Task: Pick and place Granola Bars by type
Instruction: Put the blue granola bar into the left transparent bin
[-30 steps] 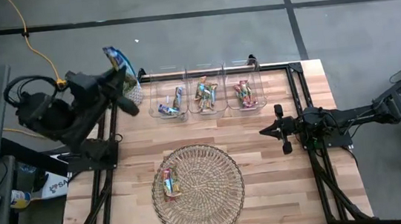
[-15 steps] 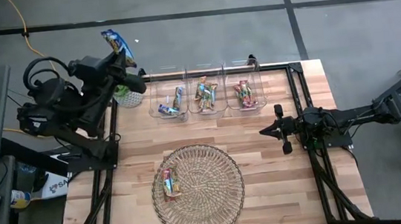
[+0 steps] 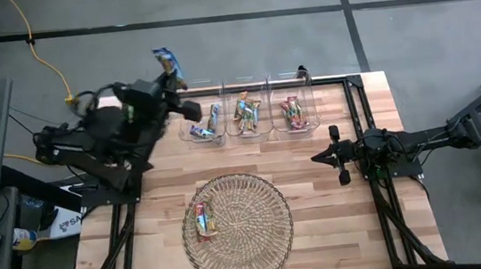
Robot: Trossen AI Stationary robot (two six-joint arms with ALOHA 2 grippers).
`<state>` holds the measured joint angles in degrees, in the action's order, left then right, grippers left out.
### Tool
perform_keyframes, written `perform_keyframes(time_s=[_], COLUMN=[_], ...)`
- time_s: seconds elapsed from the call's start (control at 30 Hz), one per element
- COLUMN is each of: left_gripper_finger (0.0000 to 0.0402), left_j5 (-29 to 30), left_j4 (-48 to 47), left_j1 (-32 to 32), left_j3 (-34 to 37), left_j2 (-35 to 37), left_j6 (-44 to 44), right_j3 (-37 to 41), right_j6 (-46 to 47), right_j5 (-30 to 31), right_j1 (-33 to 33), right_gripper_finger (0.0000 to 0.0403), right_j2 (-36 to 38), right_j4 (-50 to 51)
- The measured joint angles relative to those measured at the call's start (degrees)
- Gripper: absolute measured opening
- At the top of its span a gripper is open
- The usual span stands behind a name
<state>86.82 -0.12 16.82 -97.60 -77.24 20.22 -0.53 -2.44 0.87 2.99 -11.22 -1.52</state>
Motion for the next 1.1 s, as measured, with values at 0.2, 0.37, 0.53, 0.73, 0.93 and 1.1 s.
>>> perform_keyframes(time_s=[0.2, 0.37, 0.53, 0.73, 0.93, 1.1], left_gripper_finger=[0.0041, 0.0041, 0.0041, 0.0041, 0.0041, 0.0041], left_j5=[-3.9, -18.0, -32.8, -50.4, -62.7, -70.4], left_j4=[-8.4, -32.6, -54.7, -58.9, -61.1, -64.1], left_j1=[-3.6, -12.0, -23.9, -36.4, -44.4, -48.1], left_j3=[0.0, 0.0, 0.2, 2.1, 3.6, 3.7], left_j2=[-2.5, -2.5, -3.5, -5.9, -10.8, -16.0], left_j6=[-10.4, -38.2, -60.0, -62.3, -62.1, -61.0], right_j3=[0.0, 0.0, 0.0, 0.0, 0.0, 0.0], right_j6=[0.0, 0.0, 0.0, 0.0, 0.0, 0.0], right_j5=[0.0, 0.0, 0.0, 0.0, 0.0, 0.0], right_j1=[0.0, 0.0, 0.0, 0.0, 0.0, 0.0], right_gripper_finger=[0.0000, 0.0000, 0.0000, 0.0000, 0.0000, 0.0000], right_j2=[0.0, 0.0, 0.0, 0.0, 0.0, 0.0], right_j4=[0.0, 0.0, 0.0, 0.0, 0.0, 0.0])
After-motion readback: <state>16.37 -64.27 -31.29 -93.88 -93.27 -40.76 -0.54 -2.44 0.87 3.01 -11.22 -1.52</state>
